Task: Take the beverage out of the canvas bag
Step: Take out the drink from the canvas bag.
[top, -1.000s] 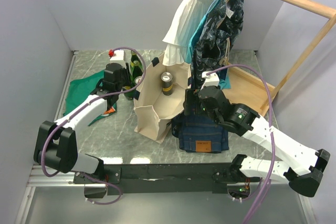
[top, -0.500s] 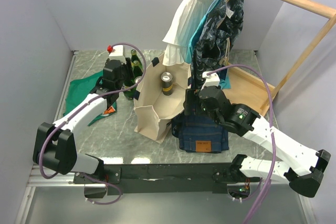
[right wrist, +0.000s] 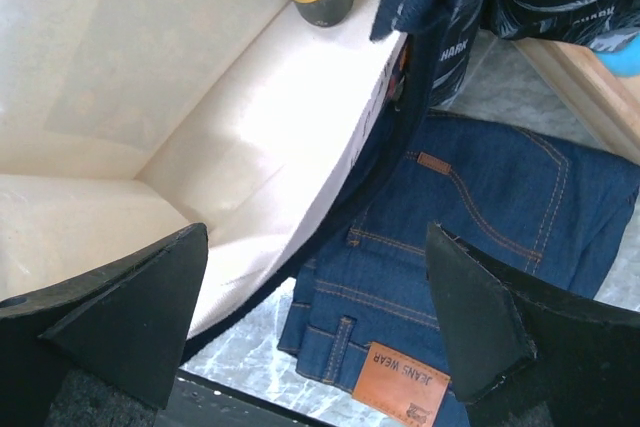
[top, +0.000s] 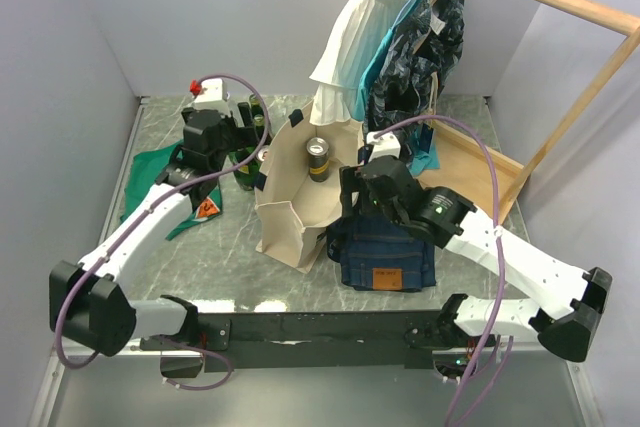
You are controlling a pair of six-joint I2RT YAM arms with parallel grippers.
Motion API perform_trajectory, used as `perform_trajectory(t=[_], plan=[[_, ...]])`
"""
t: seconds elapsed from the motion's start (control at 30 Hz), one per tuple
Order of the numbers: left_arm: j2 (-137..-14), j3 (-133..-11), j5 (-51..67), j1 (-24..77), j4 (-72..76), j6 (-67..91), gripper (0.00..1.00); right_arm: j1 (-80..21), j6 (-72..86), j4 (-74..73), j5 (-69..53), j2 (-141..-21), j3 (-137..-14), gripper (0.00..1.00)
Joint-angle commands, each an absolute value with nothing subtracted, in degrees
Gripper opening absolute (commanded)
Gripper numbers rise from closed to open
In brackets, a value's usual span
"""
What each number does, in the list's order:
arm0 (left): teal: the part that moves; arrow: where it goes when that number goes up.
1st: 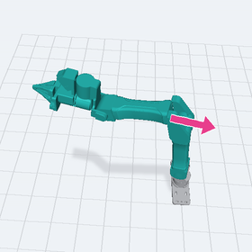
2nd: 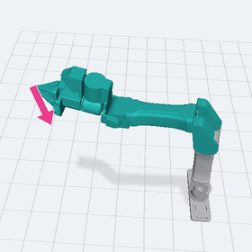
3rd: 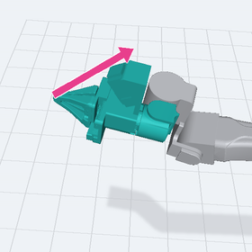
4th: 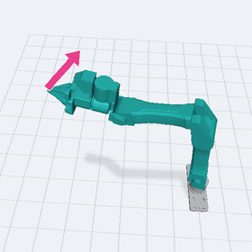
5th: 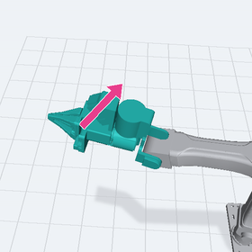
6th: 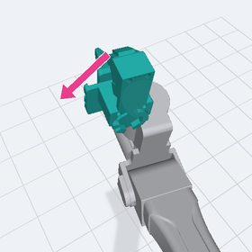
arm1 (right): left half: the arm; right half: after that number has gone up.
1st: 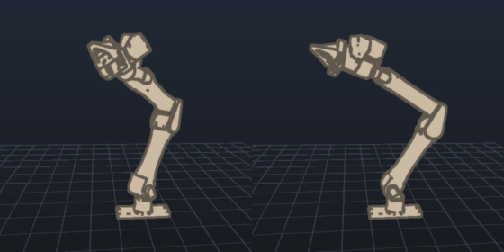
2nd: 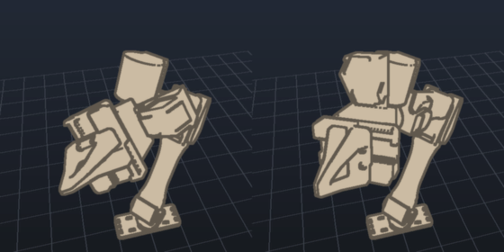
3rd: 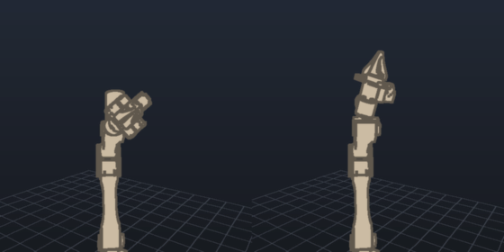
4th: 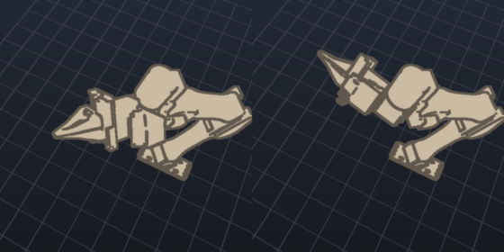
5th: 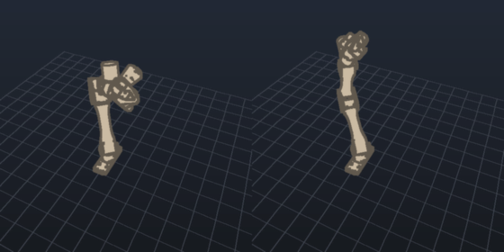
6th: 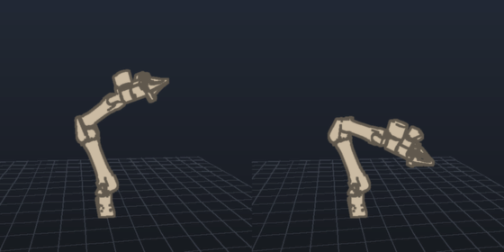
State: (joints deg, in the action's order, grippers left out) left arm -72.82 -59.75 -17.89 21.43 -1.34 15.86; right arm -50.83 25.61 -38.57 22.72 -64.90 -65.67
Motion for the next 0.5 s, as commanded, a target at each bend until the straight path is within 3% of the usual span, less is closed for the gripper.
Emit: perform_trajectory(t=[0.0, 0.47], plan=[[-69.96, -64.15, -17.76, 21.62, -5.09, 16.44, 0.99, -50.54, 24.26, -36.48, 22.33, -65.57, -69.34, 0.95], [-66.1, -71.54, -13.64, 21.62, -13.88, 16.17, 0.96, -50.54, 25.4, -34.81, 20.83, -65.04, -69.08, 0.95]])
